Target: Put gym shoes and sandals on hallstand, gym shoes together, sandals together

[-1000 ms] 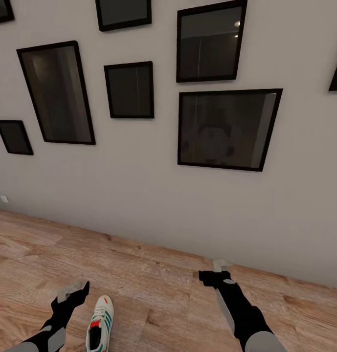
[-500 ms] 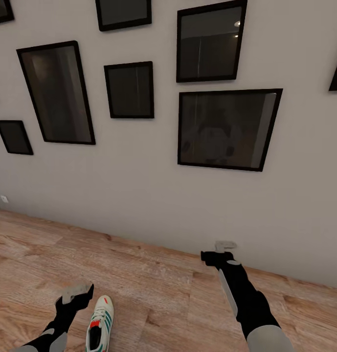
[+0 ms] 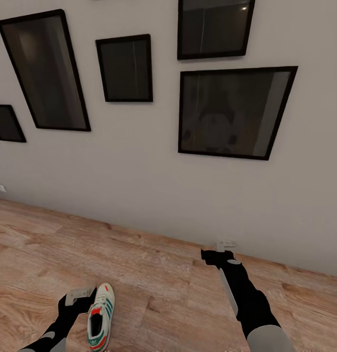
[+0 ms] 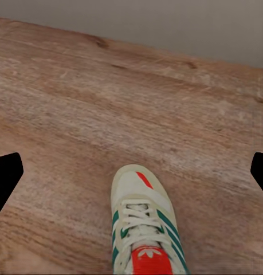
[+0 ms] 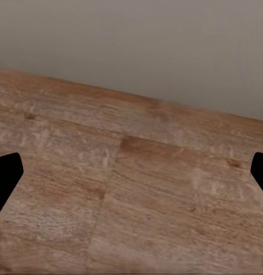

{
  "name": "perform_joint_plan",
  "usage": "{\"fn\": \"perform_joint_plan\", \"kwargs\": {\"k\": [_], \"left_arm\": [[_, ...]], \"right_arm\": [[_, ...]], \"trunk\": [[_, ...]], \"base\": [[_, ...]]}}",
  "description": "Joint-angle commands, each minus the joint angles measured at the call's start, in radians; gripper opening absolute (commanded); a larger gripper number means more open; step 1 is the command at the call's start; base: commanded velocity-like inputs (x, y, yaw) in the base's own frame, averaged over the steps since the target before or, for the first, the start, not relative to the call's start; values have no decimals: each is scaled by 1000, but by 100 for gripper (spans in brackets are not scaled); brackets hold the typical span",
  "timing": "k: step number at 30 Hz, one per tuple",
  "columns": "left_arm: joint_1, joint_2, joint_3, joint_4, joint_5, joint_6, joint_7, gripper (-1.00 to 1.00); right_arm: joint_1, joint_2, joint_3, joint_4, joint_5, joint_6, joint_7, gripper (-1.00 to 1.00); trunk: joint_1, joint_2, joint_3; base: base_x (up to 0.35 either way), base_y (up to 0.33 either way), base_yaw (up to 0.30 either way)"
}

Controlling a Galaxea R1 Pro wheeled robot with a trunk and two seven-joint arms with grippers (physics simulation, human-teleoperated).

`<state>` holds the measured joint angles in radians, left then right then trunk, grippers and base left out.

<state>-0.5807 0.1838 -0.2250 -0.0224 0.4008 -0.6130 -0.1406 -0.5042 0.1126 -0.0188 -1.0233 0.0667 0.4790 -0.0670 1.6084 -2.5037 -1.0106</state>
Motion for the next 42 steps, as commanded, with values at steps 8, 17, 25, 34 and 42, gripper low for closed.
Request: {"fn": "perform_joint_plan", "kwargs": {"k": [8,17,25,34,42], "left_arm": [[-1,-1,-5,1,10,-2,-7,100],[-1,-1,-5,1,9,-2,-8,100],[-1,-14,-6,1,9,-2,-8,100],[-1,-16,-5,1,9,-2,-8,100],[-1,-15,-2,1,14,-2,-7,100]], "right_arm": [[0,1,-1,-1,7,6,1,100],[0,1,-2,-1,7,6,1,100],[0,1,-2,-1,7,6,1,100],[0,1,-1,-1,7,6,1,100],[0,1,-1,-1,7,6,1,100]], "trunk": [[3,-2,-45],[7,-5,-95],[9,-5,-120],[9,-5,-127],[9,-5,-127]], "base": [[0,0,0],[0,0,0],[0,0,0],[-72,-65,0],[-56,-49,0]]}}
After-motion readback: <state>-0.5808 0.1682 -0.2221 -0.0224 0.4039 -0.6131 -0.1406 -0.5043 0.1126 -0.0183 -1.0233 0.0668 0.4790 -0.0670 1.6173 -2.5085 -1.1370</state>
